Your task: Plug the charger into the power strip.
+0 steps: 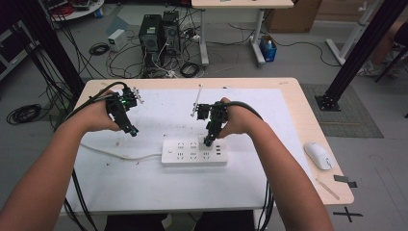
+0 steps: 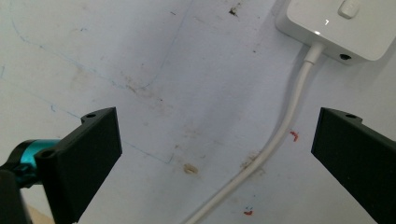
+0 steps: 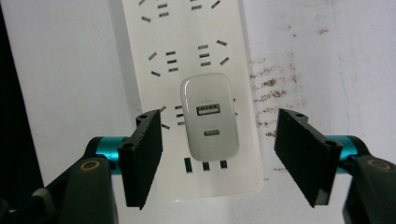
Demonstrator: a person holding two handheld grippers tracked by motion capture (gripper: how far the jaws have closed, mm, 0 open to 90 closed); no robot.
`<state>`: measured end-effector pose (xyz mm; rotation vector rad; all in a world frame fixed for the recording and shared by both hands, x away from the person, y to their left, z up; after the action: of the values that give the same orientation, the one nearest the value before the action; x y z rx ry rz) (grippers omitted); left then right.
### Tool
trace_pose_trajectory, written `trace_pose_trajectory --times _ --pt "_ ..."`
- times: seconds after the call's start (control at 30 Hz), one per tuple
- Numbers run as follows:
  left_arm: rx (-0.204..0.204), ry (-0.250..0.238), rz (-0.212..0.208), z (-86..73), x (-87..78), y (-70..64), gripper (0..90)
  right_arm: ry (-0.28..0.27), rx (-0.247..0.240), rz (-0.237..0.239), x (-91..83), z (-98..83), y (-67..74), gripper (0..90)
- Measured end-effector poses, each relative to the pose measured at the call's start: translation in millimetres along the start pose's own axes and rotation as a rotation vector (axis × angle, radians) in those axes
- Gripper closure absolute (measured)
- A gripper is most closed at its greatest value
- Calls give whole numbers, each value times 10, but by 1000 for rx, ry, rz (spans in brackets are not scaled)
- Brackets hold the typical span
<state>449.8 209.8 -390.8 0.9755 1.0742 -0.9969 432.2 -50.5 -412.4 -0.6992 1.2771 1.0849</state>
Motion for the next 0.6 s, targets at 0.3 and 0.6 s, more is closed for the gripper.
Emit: trace_pose_trajectory --times 0.3,0.6 --pt "11 7 -14 45 38 -11 17 -105 30 -32 -185 -10 -55 170" --pt "31 8 -41 80 34 -26 17 -99 63 -86 -285 -96 -175 115"
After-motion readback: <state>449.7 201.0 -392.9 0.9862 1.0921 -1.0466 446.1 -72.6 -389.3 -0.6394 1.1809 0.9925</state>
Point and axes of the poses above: each handheld gripper's, and its own axes: x roughly forward along the jaws, z roughly out of its top, y roughly to its left, the point moved 8 cm from there along x, roughly forward along the jaws, and after that the axes turned 14 degrees about x, right-handed, at the moved point
